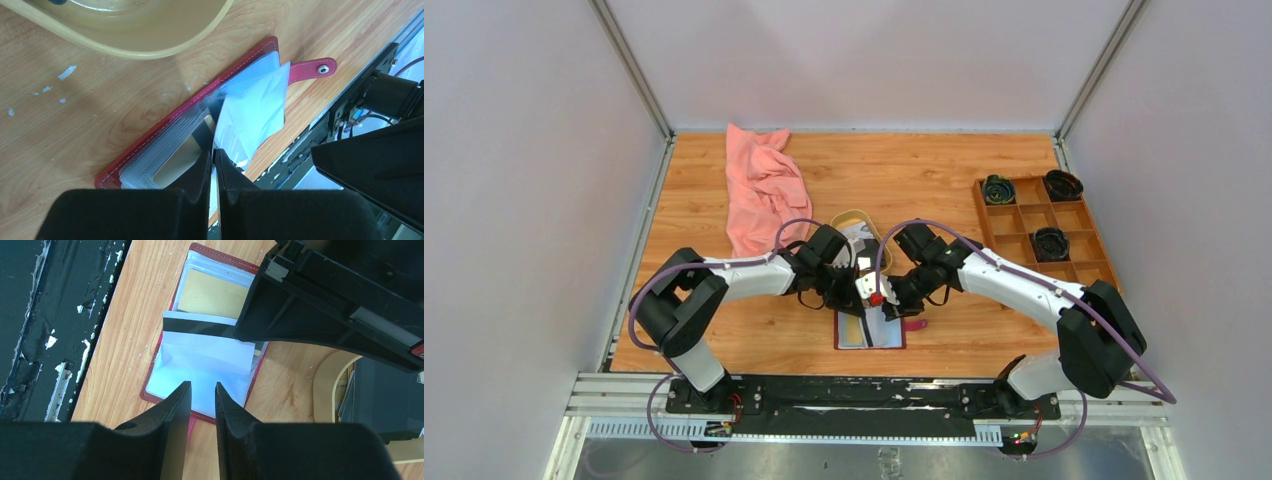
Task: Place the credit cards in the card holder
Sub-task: Insert the credit card into the card holder.
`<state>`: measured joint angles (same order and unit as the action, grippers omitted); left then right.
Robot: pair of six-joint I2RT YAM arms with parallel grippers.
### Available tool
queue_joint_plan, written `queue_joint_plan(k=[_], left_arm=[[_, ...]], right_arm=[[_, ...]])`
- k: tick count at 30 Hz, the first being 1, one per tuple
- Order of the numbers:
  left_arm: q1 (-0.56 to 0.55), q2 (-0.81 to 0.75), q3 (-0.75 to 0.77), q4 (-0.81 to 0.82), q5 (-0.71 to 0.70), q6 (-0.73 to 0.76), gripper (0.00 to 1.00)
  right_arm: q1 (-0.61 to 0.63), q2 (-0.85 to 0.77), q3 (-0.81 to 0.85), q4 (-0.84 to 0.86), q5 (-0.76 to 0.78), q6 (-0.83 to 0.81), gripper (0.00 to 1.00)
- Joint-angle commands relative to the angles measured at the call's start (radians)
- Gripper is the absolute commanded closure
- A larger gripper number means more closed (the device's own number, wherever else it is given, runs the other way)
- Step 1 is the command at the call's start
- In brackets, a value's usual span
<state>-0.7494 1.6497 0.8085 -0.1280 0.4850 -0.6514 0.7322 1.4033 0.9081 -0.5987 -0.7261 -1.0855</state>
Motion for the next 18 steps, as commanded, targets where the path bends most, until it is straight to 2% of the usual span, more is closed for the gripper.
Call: queue_joint_plan(k=[1, 18], left_arm=[[-0.008, 0.034, 0.009, -0.002, -0.007, 0.004, 0.94], [-0.016, 0.058, 0.001, 0.086, 0.029, -0.03, 0.9]], right_arm=[[-0.013, -0.024, 0.012, -0.025, -0.022, -0.014, 0.72], [-0.015, -0.023, 0.012, -0.027, -0.022, -0.014, 0.72]])
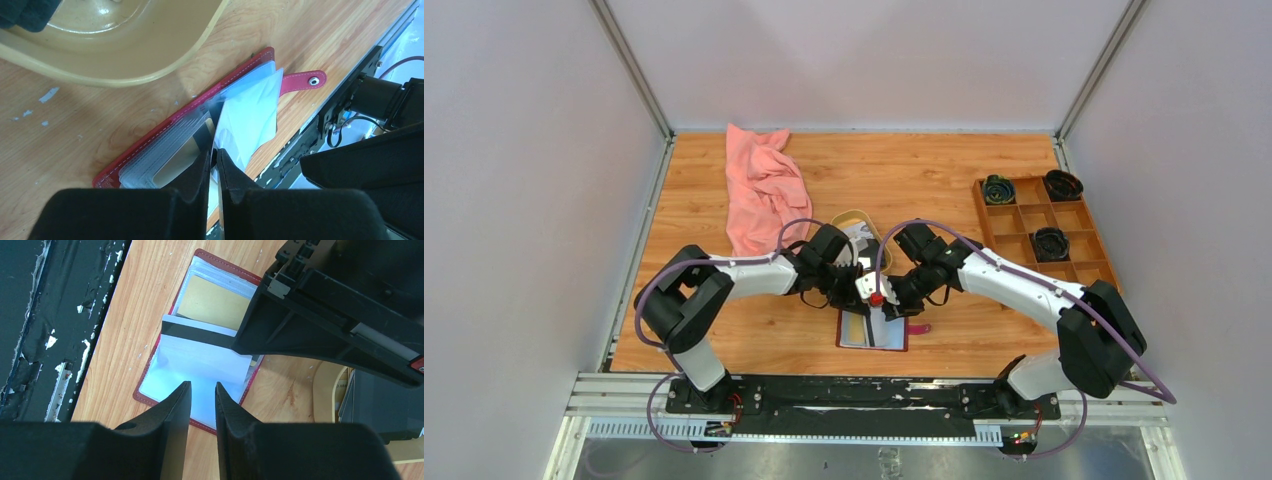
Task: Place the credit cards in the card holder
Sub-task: Insert the credit card into the card holder.
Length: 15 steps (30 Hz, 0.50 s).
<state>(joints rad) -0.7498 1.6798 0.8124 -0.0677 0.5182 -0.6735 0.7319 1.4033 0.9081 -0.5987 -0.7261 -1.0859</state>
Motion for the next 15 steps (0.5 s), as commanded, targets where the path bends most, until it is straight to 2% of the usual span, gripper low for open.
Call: queue_joint_plan(k=[1, 11, 15], left_arm=[[-0.017, 0.028, -0.002, 0.03, -0.005, -0.013, 0.89], [-0.031, 0.022, 0.01, 0.039, -0.033, -0.019, 0.77], [-0.031, -0.005, 0.021, -0.008, -0.079, 0.004, 0.72]], right_arm=[[-0.015, -0.023, 0.012, -0.027, -0.022, -0.014, 0.72], [-0.017, -0.024, 0.014, -0.027, -0.024, -0.014, 0.72], [-0.019, -0.024, 0.014, -0.027, -0.026, -0.013, 0.72]])
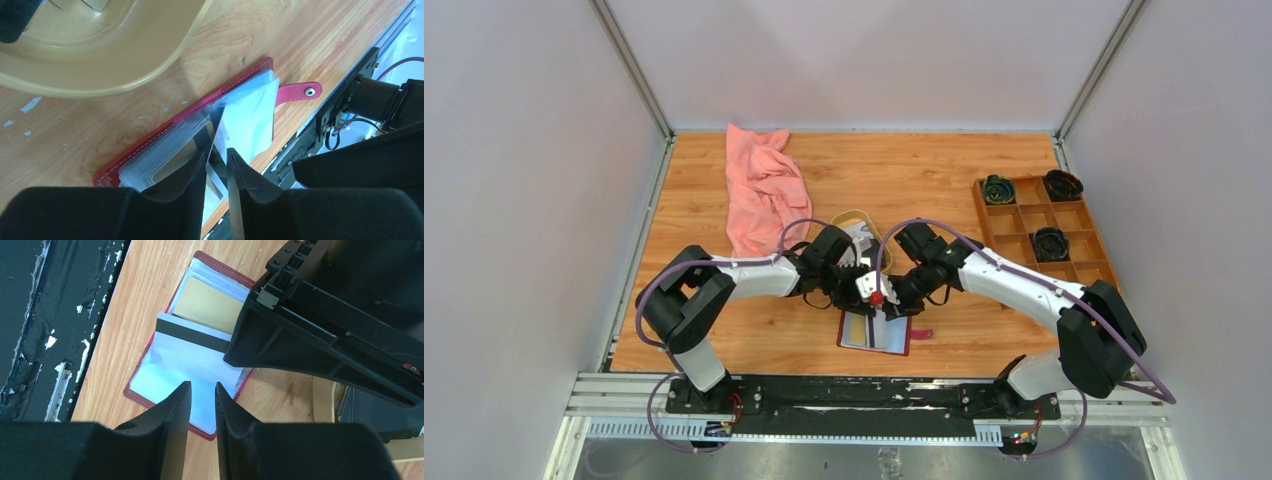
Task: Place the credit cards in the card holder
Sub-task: Insert the credit card into the card holder.
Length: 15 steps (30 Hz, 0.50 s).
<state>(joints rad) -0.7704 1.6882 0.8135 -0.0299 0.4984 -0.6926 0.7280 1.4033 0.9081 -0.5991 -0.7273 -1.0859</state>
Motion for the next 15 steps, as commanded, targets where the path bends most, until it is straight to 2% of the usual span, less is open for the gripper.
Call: queue_joint_plan(k=[1, 7, 15], left_arm=[[-0.01, -0.021, 0.023, -0.056, -0.071, 0.028, 0.7], [-0.01, -0.044, 0.044, -0.116, -0.114, 0.059, 0.63], [-0.017, -0.039, 0.061, -0.167, -0.14, 0.083, 0.63]], right_arm=[[-0.015, -0.024, 0.013, -0.027, -0.026, -0.013, 0.72], [-0.016, -0.024, 0.013, -0.028, -0.026, -0.014, 0.72], [-0.016, -0.024, 0.014, -0.028, -0.026, -0.014, 0.72]])
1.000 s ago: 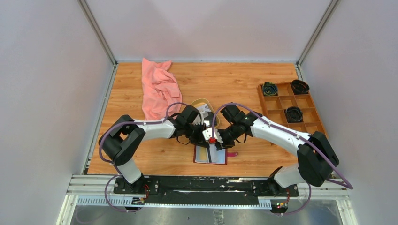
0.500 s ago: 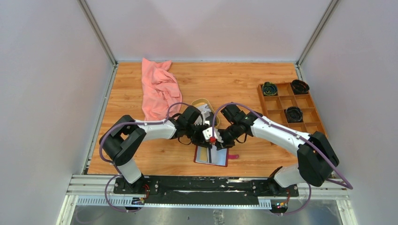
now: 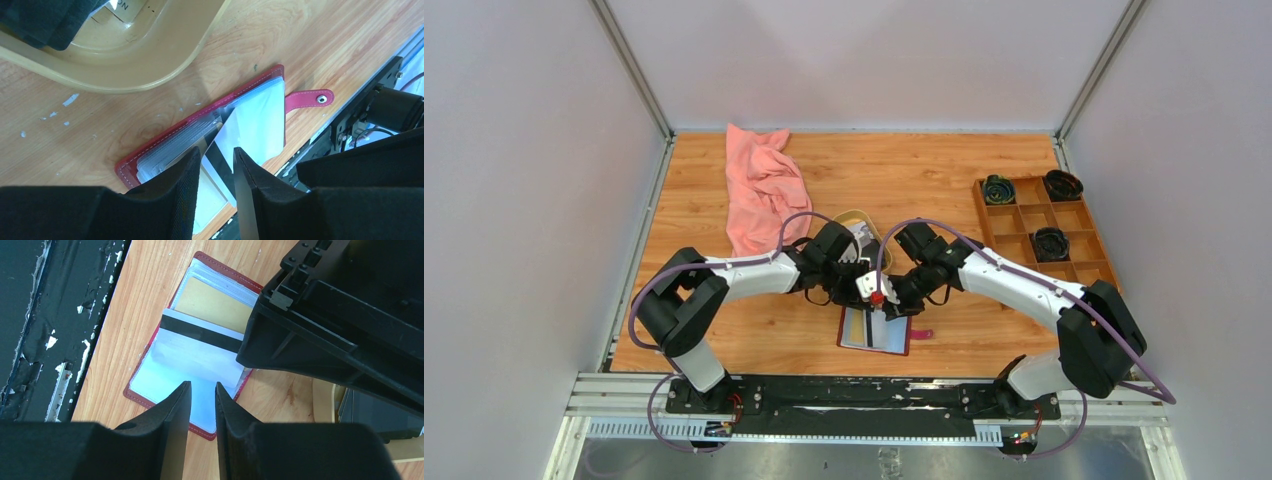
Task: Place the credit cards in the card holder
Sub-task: Insert the credit card into the card holder.
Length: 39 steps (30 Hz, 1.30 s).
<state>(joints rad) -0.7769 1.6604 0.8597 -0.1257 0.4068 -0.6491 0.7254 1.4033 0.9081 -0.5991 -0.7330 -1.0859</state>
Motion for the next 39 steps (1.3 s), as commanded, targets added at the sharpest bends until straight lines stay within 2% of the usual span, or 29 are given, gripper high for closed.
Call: queue_joint_plan(k=[1, 6, 13, 18, 29, 39], left_arm=[[-0.01, -0.011, 0.016, -0.073, -0.048, 0.04, 0.63], [-0.015, -0.001, 0.019, -0.084, -0.047, 0.046, 0.66], [-0.016, 0.018, 0.021, -0.06, -0.026, 0.039, 0.82], [-0.019, 0.028, 0.024, -0.045, -0.013, 0.037, 0.87], [-0.027, 0.07, 0.044, -0.034, 0.01, 0.059, 0.91], [-0.041, 0.099, 0.059, 0.007, 0.032, 0.035, 0.91]], right_arm=[[-0.013, -0.024, 0.013, -0.028, -0.021, -0.014, 0.72], [-0.012, -0.024, 0.014, -0.028, -0.02, -0.013, 0.72], [-0.014, -0.026, 0.014, -0.028, -0.02, -0.013, 0.72], [-0.015, -0.027, 0.014, -0.027, -0.02, -0.013, 0.72], [-0.016, -0.027, 0.015, -0.03, -0.02, -0.014, 0.72], [-0.018, -0.027, 0.015, -0.029, -0.019, -0.013, 0.72]])
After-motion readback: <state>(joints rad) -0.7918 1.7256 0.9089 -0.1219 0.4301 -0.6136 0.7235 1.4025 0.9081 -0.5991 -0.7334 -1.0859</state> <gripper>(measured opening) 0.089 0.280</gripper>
